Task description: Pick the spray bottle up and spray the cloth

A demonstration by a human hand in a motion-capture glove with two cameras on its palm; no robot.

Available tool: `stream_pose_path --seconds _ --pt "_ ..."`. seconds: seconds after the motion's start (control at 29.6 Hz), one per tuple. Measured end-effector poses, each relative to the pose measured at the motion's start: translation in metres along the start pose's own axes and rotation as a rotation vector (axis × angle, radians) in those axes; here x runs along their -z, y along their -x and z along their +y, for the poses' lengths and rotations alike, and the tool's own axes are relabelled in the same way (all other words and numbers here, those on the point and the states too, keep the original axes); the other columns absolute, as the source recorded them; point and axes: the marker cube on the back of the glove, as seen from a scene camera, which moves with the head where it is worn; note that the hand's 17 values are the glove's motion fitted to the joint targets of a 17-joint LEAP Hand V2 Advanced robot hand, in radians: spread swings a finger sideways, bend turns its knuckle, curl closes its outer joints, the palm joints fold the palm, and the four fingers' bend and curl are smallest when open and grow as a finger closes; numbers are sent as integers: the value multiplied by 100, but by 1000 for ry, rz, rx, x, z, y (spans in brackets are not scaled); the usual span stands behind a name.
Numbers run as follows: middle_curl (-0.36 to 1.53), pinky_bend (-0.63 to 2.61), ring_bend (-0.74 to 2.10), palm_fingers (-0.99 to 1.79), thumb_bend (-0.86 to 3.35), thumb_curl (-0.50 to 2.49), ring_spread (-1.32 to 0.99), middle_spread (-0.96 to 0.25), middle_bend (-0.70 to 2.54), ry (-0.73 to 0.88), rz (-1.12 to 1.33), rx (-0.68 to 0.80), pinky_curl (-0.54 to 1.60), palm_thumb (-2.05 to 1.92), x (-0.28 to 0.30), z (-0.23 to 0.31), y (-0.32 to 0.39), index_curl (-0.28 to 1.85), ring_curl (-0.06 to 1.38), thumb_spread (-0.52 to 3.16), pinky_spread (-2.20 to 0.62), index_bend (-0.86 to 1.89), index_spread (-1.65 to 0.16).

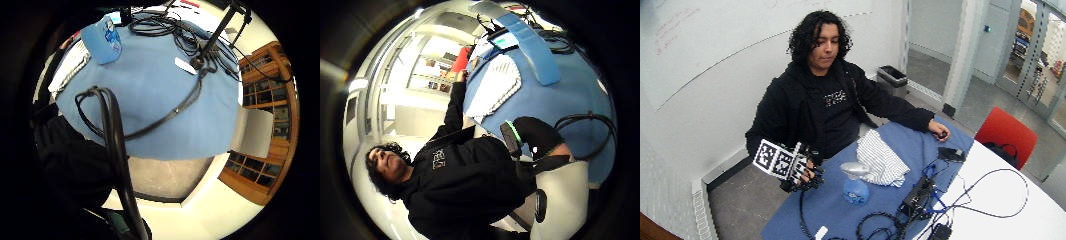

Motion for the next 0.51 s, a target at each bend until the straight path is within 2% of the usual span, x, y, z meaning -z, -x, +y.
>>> stream_pose_path --seconds 0.51 --pt "33 37 49 37 4 31 0 2 28 -21 -326 29 31 70 -4 -73 -7 19 30 110 21 11 -32"
